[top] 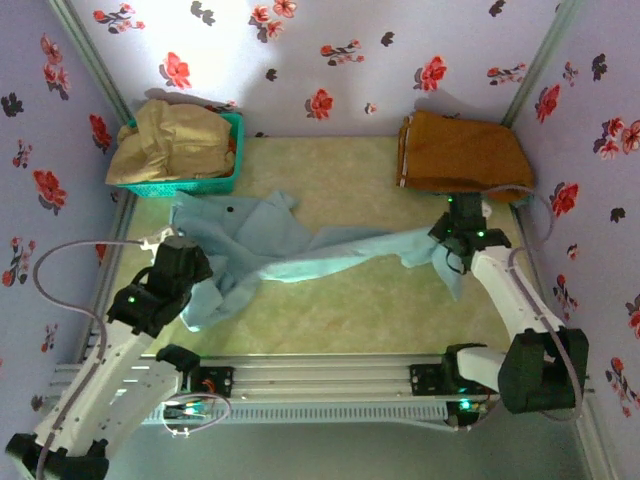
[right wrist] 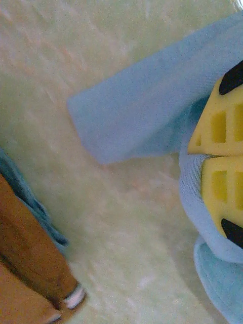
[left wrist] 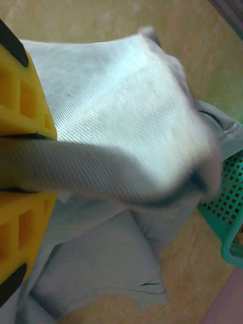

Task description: Fold and stack the trousers

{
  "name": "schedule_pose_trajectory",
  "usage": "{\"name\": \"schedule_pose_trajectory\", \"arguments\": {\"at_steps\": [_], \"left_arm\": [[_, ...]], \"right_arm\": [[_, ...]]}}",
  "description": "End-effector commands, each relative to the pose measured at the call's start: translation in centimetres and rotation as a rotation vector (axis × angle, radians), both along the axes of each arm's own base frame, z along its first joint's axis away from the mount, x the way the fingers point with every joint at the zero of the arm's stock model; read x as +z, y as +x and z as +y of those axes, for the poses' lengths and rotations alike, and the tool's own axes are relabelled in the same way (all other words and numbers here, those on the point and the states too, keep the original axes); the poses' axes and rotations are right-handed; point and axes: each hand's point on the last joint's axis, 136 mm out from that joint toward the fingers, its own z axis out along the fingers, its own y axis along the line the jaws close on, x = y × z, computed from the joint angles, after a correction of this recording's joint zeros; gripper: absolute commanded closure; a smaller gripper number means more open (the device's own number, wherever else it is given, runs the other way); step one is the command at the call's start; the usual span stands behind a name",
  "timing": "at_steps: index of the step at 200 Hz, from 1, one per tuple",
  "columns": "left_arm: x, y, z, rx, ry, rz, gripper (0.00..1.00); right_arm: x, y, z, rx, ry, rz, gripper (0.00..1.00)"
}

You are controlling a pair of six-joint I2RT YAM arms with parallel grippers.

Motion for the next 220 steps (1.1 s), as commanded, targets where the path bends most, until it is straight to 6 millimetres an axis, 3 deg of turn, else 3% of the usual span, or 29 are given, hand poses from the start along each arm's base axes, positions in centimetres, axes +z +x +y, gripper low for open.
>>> {"name": "schedule_pose_trajectory", "arguments": {"at_steps": [1, 31, 49, 53, 64, 76, 94, 113, 123, 146, 175, 201, 220], "left_arm": [[0.0, -0.8, 0.1, -0.025, -0.005, -0.001, 0.73], [0.5, -2.3, 2.9, 0.120, 0.003, -0.021, 0.89], [0.6, -3.3, 4.3, 0.209, -0.029, -0.052, 0.91], [0.2, -3.7, 4.5, 0.216, -0.027, -0.037, 0.88], [0.0, -4.1, 4.5, 0.215, -0.035, -0.033, 0.60], [0.3, -4.5, 4.9, 0.224, -0.021, -0.026, 0.56], [2.4, -5.2, 6.5, 0.278, 0.025, -0.053, 0.32], [5.2, -5.3, 7.3, 0.297, 0.043, -0.105, 0.31], [6.1, -4.8, 7.0, 0.287, 0.038, -0.124, 0.31], [7.2, -2.5, 5.5, 0.230, 0.046, -0.115, 0.32], [7.4, 1.1, 2.8, 0.136, 0.043, -0.079, 0.22], [4.5, 4.4, 1.3, 0.104, 0.075, -0.002, 0.19], [2.2, 6.4, 2.0, 0.146, 0.088, 0.052, 0.14]], "right_arm": [[3.1, -0.4, -2.5, -0.105, -0.027, -0.093, 1.00], [3.9, -2.8, -4.6, -0.189, -0.067, -0.115, 1.00], [3.2, -4.3, -5.8, -0.235, -0.078, -0.103, 0.99], [3.0, -4.5, -6.0, -0.240, -0.077, -0.098, 0.98], [2.5, -4.7, -6.2, -0.240, -0.066, -0.085, 0.91], [2.3, -4.7, -6.0, -0.223, -0.057, -0.075, 0.85], [2.5, -3.9, -4.8, -0.150, -0.025, -0.080, 0.65], [3.3, -3.1, -3.1, -0.073, 0.019, -0.104, 0.49], [3.8, -2.7, -1.8, -0.020, 0.009, -0.103, 0.47], [5.1, -1.4, 2.8, 0.138, -0.036, -0.123, 0.40], [4.2, 1.1, 12.7, 0.470, -0.042, -0.068, 0.37], [1.7, 3.5, 21.4, 0.717, -0.057, -0.002, 0.33], [-0.3, 5.8, 26.4, 0.825, -0.044, 0.026, 0.31]]}}
